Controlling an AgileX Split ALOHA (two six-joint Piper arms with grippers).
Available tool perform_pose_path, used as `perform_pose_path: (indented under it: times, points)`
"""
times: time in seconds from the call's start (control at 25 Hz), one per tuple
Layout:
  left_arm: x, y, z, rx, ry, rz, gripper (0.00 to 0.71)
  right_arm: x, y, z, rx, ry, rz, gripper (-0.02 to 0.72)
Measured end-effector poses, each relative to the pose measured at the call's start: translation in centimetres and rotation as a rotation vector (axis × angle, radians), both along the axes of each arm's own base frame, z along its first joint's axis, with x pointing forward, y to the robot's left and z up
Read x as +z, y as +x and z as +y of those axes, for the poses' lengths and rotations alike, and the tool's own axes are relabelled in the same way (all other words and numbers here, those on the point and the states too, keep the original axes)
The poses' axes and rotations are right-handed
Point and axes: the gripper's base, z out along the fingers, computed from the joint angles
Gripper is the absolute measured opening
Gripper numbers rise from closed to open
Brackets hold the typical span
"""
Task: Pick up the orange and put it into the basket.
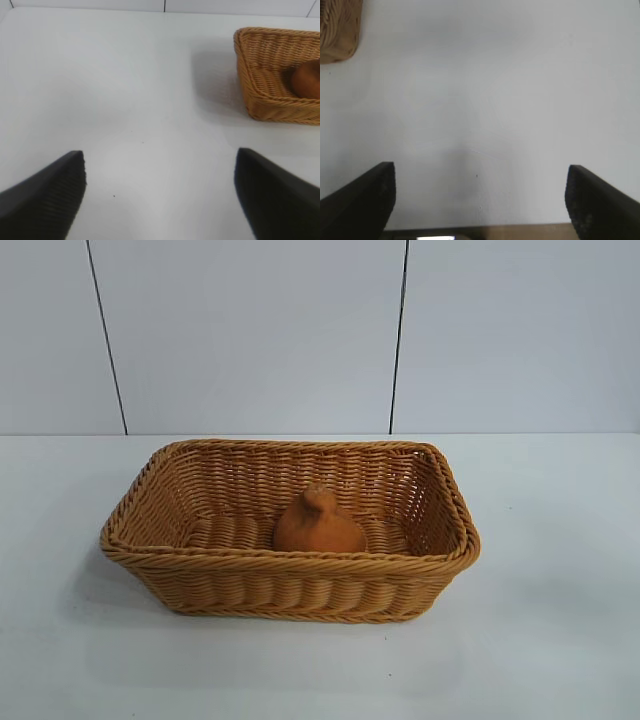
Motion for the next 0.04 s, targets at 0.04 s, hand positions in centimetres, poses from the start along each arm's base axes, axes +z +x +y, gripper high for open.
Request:
perform_pose_path:
  times: [0.04]
  points:
    - [0.00,0.00,0.00,0.000,0.000,0.000,0.580,0.04,-0.79,-0.02,0.000,0.001,-0.050,0.628]
